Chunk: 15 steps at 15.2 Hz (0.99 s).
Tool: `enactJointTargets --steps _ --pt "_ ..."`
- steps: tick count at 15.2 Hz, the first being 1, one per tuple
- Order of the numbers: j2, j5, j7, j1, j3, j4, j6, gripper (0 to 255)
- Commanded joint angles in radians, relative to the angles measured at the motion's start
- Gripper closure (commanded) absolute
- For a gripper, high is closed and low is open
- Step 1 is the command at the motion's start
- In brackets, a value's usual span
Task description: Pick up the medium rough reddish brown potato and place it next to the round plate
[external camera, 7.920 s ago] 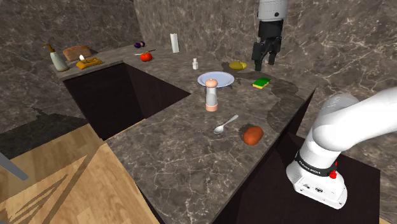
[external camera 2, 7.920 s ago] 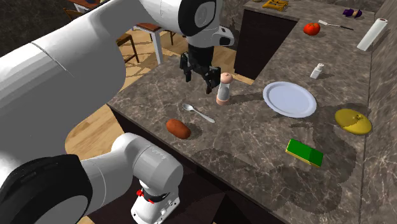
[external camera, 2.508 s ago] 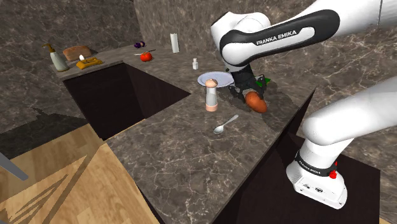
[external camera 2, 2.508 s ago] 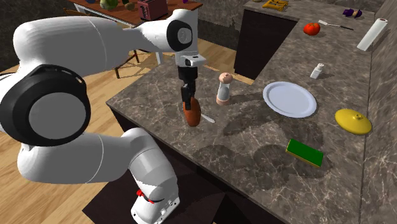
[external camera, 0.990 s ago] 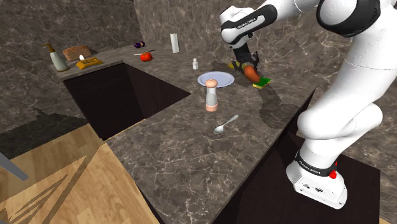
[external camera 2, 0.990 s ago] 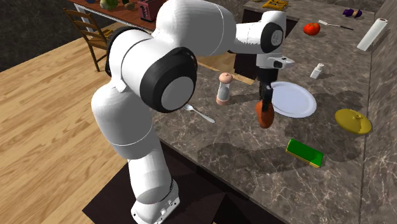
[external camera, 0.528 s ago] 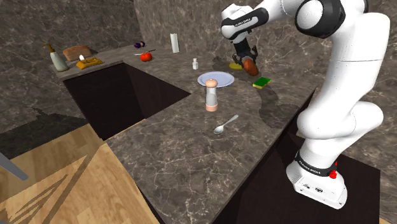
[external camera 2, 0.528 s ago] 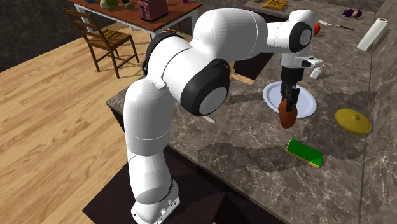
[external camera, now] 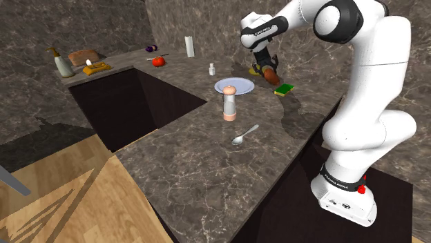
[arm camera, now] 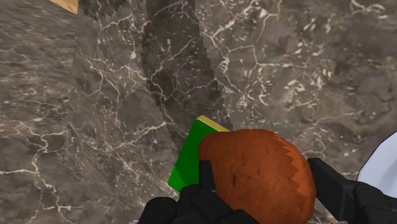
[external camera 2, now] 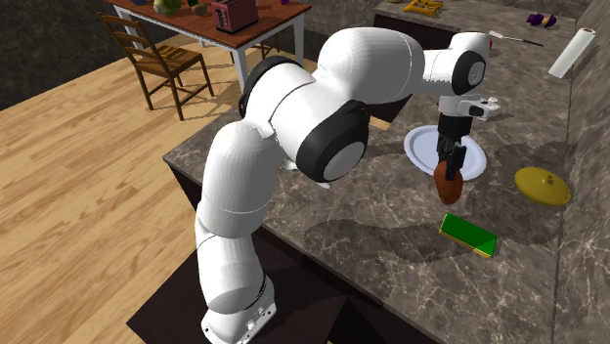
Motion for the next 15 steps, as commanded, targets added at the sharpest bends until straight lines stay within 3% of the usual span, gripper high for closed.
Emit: enactJointTargets --steps 1,15 --pt "0.009 -0.004 0.01 -0.001 -0.001 -0.016 0.023 255" --pt "0.072 -0.036 0.077 -0.003 -0.011 -0.112 0.165 255"
